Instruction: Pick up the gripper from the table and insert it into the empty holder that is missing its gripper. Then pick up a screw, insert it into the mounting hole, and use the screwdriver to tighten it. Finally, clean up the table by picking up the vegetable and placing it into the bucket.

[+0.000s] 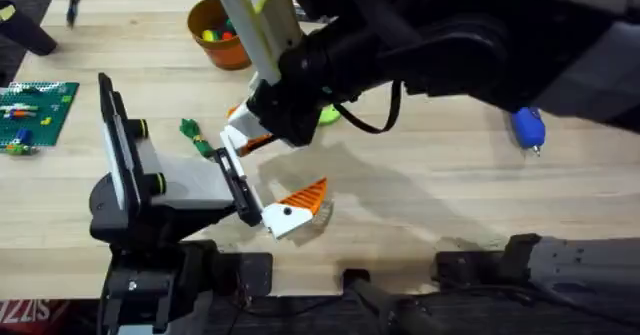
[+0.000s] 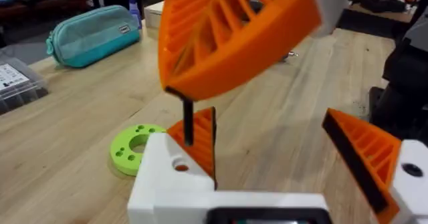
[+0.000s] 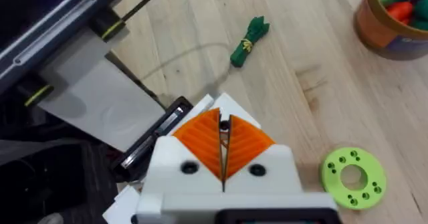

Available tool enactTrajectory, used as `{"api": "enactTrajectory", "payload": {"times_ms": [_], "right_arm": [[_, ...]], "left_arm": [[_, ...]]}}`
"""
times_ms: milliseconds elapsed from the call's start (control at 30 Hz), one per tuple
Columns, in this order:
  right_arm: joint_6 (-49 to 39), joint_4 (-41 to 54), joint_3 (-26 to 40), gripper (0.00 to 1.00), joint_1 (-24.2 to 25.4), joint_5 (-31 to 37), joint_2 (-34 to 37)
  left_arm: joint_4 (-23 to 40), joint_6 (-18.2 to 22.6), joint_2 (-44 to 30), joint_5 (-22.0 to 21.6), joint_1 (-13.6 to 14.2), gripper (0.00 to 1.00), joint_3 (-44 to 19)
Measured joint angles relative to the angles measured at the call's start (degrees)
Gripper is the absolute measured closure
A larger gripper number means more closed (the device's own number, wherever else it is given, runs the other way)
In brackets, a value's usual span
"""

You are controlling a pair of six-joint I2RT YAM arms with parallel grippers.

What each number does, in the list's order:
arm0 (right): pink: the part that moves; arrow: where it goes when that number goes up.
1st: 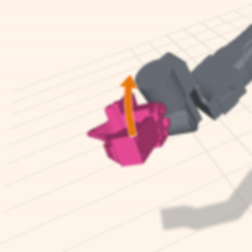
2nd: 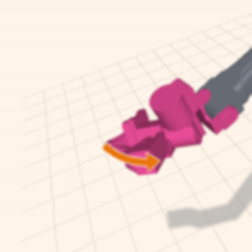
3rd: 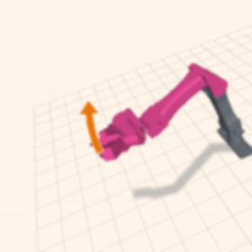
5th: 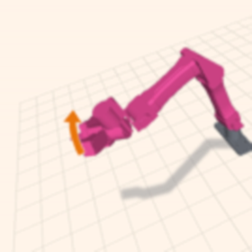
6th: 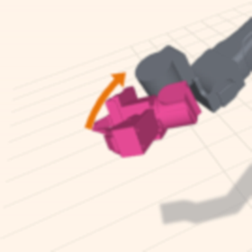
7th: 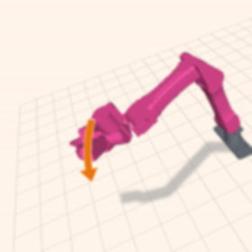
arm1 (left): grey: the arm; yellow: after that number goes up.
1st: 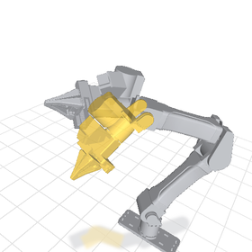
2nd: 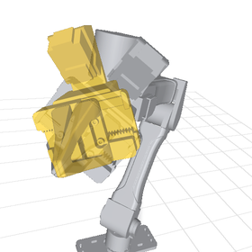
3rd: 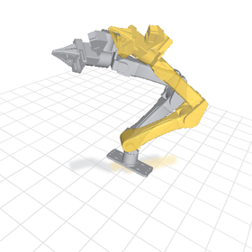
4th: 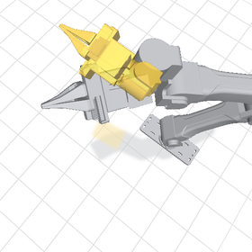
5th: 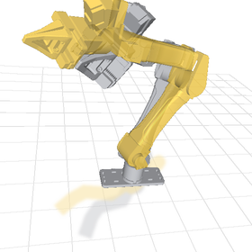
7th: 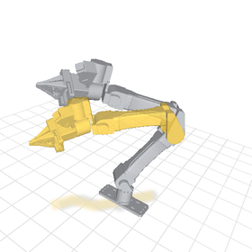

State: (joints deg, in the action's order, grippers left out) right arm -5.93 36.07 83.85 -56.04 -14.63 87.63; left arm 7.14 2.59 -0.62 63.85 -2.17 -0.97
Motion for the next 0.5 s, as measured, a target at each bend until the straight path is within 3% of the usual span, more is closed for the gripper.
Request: {"api": "enactTrajectory", "payload": {"times_ms": [500], "right_arm": [[0.0, 0.4, 0.0, 0.996, -0.2, 0.0, 1.7]], "left_arm": [[0.0, 0.0, 0.0, 0.0, 0.0, 0.016, 0.0]]}}
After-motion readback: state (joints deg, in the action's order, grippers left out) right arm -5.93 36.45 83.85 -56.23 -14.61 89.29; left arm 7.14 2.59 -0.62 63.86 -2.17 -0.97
